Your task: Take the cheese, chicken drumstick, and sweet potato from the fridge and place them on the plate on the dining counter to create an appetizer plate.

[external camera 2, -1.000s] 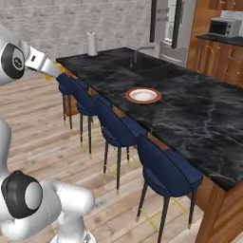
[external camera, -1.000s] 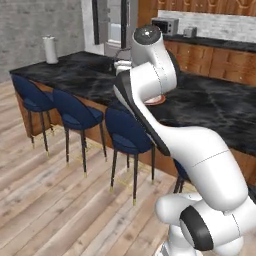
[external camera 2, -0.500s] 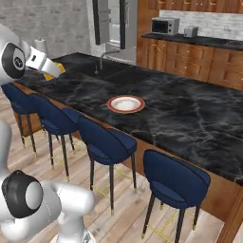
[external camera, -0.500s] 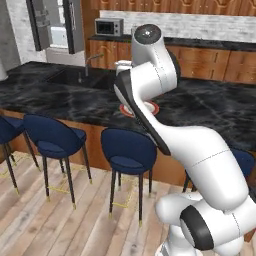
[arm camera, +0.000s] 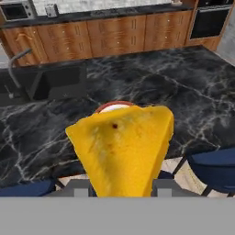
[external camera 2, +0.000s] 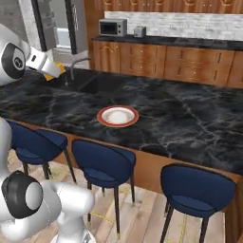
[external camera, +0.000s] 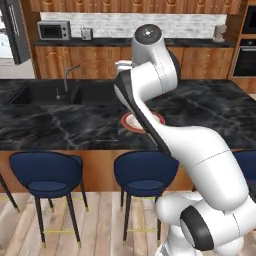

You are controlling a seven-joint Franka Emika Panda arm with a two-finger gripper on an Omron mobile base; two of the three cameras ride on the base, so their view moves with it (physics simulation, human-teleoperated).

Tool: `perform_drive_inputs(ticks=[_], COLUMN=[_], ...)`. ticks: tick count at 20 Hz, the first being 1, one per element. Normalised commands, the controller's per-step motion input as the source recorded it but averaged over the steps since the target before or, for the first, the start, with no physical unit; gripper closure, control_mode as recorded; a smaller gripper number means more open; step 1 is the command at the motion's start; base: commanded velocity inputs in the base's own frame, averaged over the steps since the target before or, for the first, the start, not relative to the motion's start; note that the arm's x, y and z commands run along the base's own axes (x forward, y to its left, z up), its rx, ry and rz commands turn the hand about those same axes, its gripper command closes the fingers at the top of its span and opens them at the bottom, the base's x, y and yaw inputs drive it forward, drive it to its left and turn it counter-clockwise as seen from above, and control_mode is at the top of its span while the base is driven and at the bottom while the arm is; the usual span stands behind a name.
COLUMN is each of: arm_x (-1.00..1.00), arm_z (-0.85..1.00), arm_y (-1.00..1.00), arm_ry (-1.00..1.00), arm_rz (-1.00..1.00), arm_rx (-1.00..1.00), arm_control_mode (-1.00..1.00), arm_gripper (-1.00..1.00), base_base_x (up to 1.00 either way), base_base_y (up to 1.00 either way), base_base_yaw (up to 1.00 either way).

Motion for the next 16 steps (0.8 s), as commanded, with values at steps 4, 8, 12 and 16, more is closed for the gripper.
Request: perform_drive_inputs(ticks=[4,8,12,16], arm_x=[0.0,0.0,0.0,0.08], arm_z=[0.0,0.0,0.0,-0.05], arm_y=[0.0,0.0,0.0,0.0], arm_ry=[0.0,0.0,0.0,-0.02], arm_rz=[0.0,0.0,0.0,-0.03], arm_rx=[0.0,0.0,0.0,0.0], arm_control_mode=[1.0,1.0,1.0,-1.0], arm_gripper=[1.0,1.0,1.0,1.0], base_base_x=[0.78,0.59,0.41,0.25], base_base_y=[0.9,0.35,0.0,0.0], base_base_yaw=[-0.49,-0.37,-0.22,-0.11])
